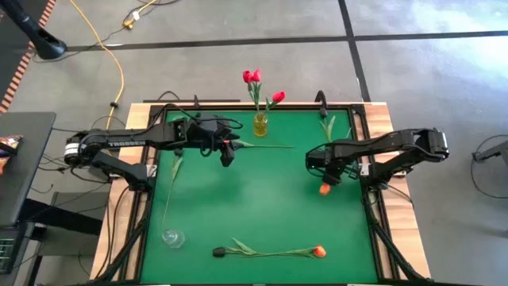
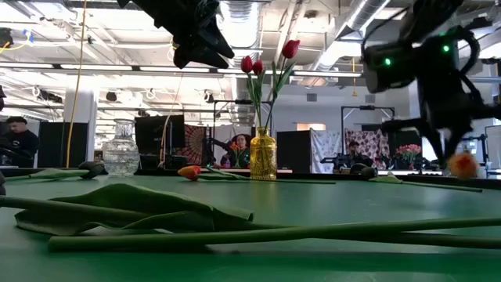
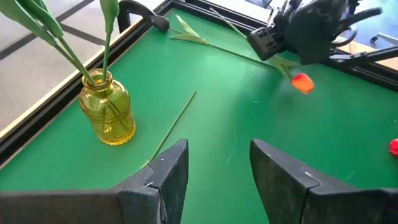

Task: Sort flowers into vase by color
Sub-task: Put the middle right orange flower into the top transparent vase, then put the bottom orange flower into the top transparent vase

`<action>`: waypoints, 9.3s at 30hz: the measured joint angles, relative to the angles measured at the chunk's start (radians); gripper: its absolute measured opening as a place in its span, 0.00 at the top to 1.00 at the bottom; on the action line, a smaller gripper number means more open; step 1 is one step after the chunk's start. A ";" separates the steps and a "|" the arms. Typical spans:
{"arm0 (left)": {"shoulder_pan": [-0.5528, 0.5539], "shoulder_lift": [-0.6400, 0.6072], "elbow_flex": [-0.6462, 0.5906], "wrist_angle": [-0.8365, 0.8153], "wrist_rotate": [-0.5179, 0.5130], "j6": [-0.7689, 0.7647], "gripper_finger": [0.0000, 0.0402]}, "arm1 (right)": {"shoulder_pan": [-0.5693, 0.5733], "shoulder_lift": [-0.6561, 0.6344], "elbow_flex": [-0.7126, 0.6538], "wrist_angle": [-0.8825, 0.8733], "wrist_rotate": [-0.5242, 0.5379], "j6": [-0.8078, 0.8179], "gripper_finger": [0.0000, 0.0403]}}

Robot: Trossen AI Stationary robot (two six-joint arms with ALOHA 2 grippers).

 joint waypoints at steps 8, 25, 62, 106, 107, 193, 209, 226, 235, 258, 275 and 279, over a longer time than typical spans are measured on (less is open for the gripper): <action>0.003 0.000 0.000 0.007 0.004 0.019 0.60 | 0.002 0.000 0.211 -0.021 -0.210 0.141 0.92; -0.007 -0.001 0.000 0.212 0.353 0.125 0.60 | -0.134 -0.002 0.498 0.670 -1.071 0.830 0.94; -0.057 -0.001 0.000 0.497 0.244 0.091 0.79 | -0.106 0.003 0.498 1.267 -0.682 1.223 0.91; 0.483 -0.406 -0.118 0.192 0.053 0.179 1.00 | -0.171 -0.031 0.498 1.008 -0.682 1.321 0.33; 0.507 -0.432 -0.147 0.197 0.051 0.167 1.00 | -0.171 -0.031 0.498 1.009 -0.682 1.321 0.33; 0.640 -0.844 -0.477 -0.111 0.045 0.174 0.59 | -0.172 -0.031 0.498 0.974 -0.674 1.353 0.33; 0.286 -0.594 -0.399 -0.302 0.305 0.002 0.59 | -0.111 -0.030 0.498 0.714 -0.675 1.253 0.33; -0.118 -0.301 -0.399 0.030 0.185 0.096 0.59 | 0.382 -0.030 0.480 0.384 -0.598 1.225 0.33; -0.124 -0.193 -0.399 0.185 0.186 0.166 0.59 | 0.637 0.063 0.400 0.546 -0.489 1.412 0.33; -0.123 -0.164 -0.400 0.252 0.293 0.212 0.59 | 0.749 0.526 0.448 0.761 -0.328 1.804 0.33; -0.123 -0.164 -0.400 0.262 0.280 0.086 0.59 | 0.865 0.573 0.442 0.746 -0.200 1.843 0.38; -0.125 -0.164 -0.400 0.267 0.280 0.018 0.59 | 0.874 0.570 0.440 0.741 -0.166 1.861 0.50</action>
